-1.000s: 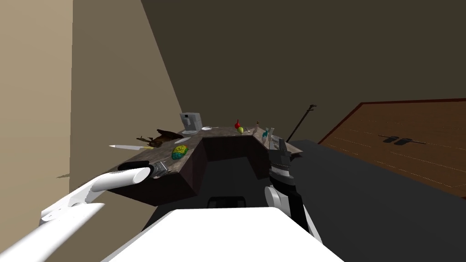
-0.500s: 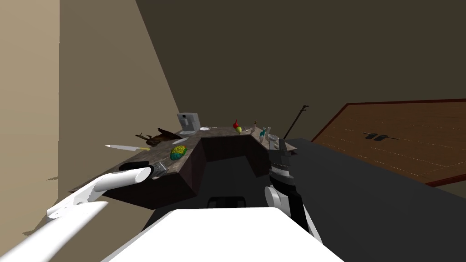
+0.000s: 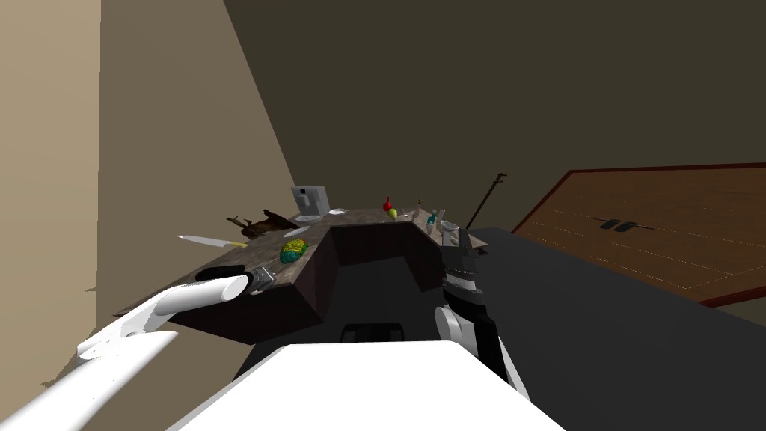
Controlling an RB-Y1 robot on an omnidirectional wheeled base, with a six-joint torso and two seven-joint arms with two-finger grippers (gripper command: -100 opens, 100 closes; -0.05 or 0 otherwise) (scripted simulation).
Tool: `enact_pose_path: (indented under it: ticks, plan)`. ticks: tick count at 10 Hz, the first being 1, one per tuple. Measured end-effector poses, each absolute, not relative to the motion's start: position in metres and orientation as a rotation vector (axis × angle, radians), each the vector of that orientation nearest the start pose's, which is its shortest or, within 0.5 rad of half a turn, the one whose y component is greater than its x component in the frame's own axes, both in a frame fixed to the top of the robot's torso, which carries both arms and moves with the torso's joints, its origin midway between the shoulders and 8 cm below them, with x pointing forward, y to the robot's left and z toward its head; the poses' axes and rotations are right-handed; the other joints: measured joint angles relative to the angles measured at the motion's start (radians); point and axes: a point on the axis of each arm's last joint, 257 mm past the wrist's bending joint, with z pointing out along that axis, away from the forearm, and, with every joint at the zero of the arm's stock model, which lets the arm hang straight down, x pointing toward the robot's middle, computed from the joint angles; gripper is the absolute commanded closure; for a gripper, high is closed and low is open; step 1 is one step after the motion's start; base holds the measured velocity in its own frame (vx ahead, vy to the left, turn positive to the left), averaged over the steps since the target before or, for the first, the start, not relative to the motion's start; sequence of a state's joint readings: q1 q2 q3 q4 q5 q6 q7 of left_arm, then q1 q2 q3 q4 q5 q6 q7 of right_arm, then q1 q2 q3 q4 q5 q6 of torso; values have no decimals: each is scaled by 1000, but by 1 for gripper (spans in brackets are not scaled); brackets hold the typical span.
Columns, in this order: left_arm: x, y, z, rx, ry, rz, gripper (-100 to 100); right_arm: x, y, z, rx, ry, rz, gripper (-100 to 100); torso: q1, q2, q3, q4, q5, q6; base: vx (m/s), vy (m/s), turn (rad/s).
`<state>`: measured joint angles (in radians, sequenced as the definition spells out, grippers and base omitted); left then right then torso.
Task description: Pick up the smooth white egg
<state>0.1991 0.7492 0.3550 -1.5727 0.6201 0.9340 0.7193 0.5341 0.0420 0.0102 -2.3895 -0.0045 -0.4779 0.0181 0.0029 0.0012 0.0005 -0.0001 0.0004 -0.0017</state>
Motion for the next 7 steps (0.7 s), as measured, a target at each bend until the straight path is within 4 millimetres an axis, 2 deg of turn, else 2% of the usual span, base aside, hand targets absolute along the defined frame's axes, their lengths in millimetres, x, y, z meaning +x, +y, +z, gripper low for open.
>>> enact_pose_path:
  ticks: [1,4,6,7]
  plan:
    - [379,597,-302,-2406,756,-695,-100,322,-281,58,638,537,1295,0,-3,4,2,1,-1,1,-125,-87,-48]
    - [408,586,-260,-2309,852,-761,-100,322,-281,58,638,537,1295,0,-4,6,4,1,-1,0,-81,-53,-44]
    - [423,581,-249,-2267,899,-789,-100,322,-281,58,638,537,1295,0,-2,3,2,1,-1,0,-44,-33,-54]
    - [430,575,-235,-2231,933,-813,-100,322,-281,58,638,537,1295,0,-3,4,2,1,-1,0,-63,-36,-49]
